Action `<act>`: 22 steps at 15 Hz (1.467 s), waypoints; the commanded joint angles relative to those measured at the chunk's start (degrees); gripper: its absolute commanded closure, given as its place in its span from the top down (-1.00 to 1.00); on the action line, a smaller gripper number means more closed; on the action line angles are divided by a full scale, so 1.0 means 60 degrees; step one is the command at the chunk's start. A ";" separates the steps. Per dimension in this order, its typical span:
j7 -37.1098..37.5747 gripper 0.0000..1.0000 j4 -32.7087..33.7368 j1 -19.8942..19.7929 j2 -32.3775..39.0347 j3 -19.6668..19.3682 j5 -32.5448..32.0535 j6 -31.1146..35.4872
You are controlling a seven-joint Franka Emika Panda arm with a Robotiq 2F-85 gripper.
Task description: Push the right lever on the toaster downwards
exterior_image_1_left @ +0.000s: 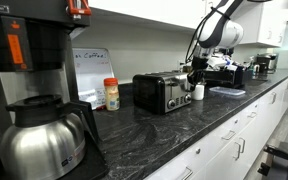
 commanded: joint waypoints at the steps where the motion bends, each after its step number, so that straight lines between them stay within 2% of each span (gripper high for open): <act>1: -0.0097 -1.00 0.0080 -0.0123 0.0361 -0.0106 -0.0164 0.0139; 9: 0.0912 -1.00 0.1304 -0.0018 -0.0380 0.0031 -0.1001 -0.1790; 15: 0.1123 -1.00 0.2194 0.0056 -0.0856 0.0140 -0.1021 -0.3305; 22: 0.0789 -1.00 0.3016 0.0221 -0.1832 0.0151 -0.0761 -0.6237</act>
